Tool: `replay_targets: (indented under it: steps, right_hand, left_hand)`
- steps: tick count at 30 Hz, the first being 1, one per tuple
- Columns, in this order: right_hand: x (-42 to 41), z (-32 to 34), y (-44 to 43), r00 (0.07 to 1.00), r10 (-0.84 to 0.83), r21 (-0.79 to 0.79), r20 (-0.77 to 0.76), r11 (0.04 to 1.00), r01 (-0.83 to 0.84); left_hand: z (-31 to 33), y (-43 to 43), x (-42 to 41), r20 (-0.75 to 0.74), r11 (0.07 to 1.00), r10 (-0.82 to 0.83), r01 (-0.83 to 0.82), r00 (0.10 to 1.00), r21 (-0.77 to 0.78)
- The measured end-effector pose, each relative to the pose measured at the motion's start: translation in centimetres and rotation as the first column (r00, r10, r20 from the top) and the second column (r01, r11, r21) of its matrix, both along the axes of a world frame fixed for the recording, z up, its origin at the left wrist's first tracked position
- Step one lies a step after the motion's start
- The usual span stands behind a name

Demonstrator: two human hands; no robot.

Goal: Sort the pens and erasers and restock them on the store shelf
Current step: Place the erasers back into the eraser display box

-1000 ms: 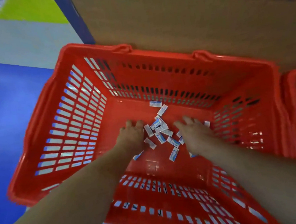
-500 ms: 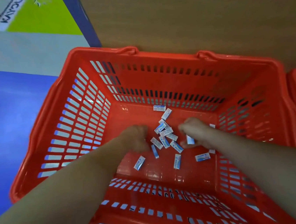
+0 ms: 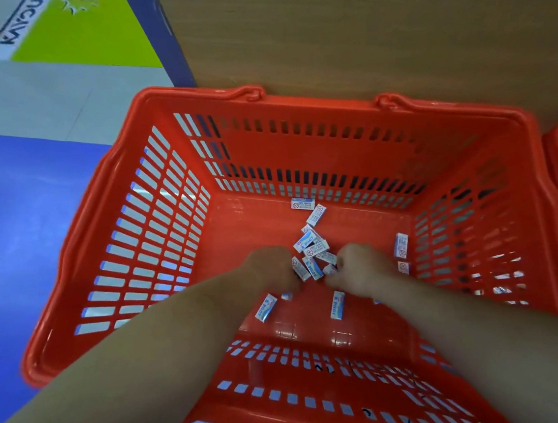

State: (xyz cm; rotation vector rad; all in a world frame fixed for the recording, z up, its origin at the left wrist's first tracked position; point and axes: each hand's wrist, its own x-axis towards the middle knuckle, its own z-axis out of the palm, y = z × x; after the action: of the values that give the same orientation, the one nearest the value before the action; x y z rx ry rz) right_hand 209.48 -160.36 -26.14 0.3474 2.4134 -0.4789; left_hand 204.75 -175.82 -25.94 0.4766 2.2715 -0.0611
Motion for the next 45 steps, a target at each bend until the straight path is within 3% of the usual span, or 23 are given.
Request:
replay_targets:
  steps: [2, 4, 5, 7, 9, 11, 13, 15, 18, 20, 26, 28, 33, 39, 45]
  right_hand:
    - [-1.1, 0.9, 0.1, 0.982, -0.171, -0.172, 0.085, 0.968, 0.183]
    - [-2.2, 2.7, 0.0, 0.884, -0.39, -0.4, 0.259, 0.79, 0.466]
    - [-2.6, 3.9, -0.1, 0.812, -0.466, -0.492, 0.35, 0.646, 0.583]
    - [-3.0, 6.4, -0.3, 0.693, -0.526, -0.614, 0.494, 0.354, 0.706]
    - [-2.6, 9.2, -0.7, 0.618, -0.478, -0.661, 0.624, 0.098, 0.744]
    - [-1.6, 12.4, -1.4, 0.549, -0.394, -0.637, 0.737, -0.133, 0.76]
    - [0.0, 16.4, -1.8, 0.495, -0.346, -0.591, 0.797, -0.279, 0.757]
    - [1.6, 21.0, -1.8, 0.48, -0.333, -0.578, 0.812, -0.341, 0.741]
    - [3.6, 28.6, -0.7, 0.501, -0.371, -0.618, 0.782, -0.36, 0.699]
    - [4.7, 33.7, 0.9, 0.51, -0.476, -0.676, 0.717, -0.295, 0.675]
    - [6.8, 48.2, 7.5, 0.476, -0.662, -0.752, 0.579, -0.208, 0.625]
    - [7.4, 52.6, 10.2, 0.492, -0.705, -0.782, 0.511, -0.144, 0.606]
    - [8.9, 61.2, 16.8, 0.55, -0.767, -0.853, 0.33, 0.006, 0.521]
    - [9.8, 67.3, 22.2, 0.554, -0.759, -0.908, 0.343, -0.117, 0.403]
    - [9.1, 70.6, 26.3, 0.632, -0.75, -0.916, 0.194, 0.091, 0.39]
  left_hand:
    - [1.2, -0.2, -1.1, 0.033, 0.996, 0.084, -0.085, 0.996, 0.03]
    - [3.0, -0.7, -2.3, 0.082, 0.921, 0.328, -0.338, 0.941, 0.193]
    - [4.4, -1.0, -2.7, 0.189, 0.771, 0.519, -0.552, 0.833, 0.318]
    - [7.8, -1.4, -2.5, 0.477, 0.324, 0.704, -0.835, 0.527, 0.444]
    - [11.4, -1.6, -1.4, 0.641, 0.084, 0.666, -0.892, 0.382, 0.445]
    - [14.9, -1.8, 0.4, 0.709, -0.033, 0.626, -0.897, 0.326, 0.442]
    - [18.6, -1.8, 2.3, 0.747, -0.128, 0.604, -0.892, 0.276, 0.433]
    - [22.8, -1.1, 4.1, 0.783, -0.18, 0.572, -0.895, 0.243, 0.409]
    - [30.1, 1.2, 5.9, 0.856, -0.237, 0.499, -0.929, 0.133, 0.282]
    - [35.1, 3.2, 6.6, 0.888, -0.267, 0.454, -0.941, 0.068, 0.208]
    - [48.4, 10.0, 8.2, 0.884, -0.24, 0.45, -0.936, 0.127, 0.257]
    - [52.7, 12.4, 8.5, 0.882, -0.209, 0.434, -0.931, 0.186, 0.299]
    - [61.5, 18.2, 9.4, 0.767, -0.035, 0.457, -0.853, 0.451, 0.522]
    - [67.8, 24.6, 10.4, 0.72, 0.014, 0.459, -0.814, 0.521, 0.58]
    - [70.4, 27.7, 8.2, 0.435, 0.15, 0.537, -0.59, 0.723, 0.793]
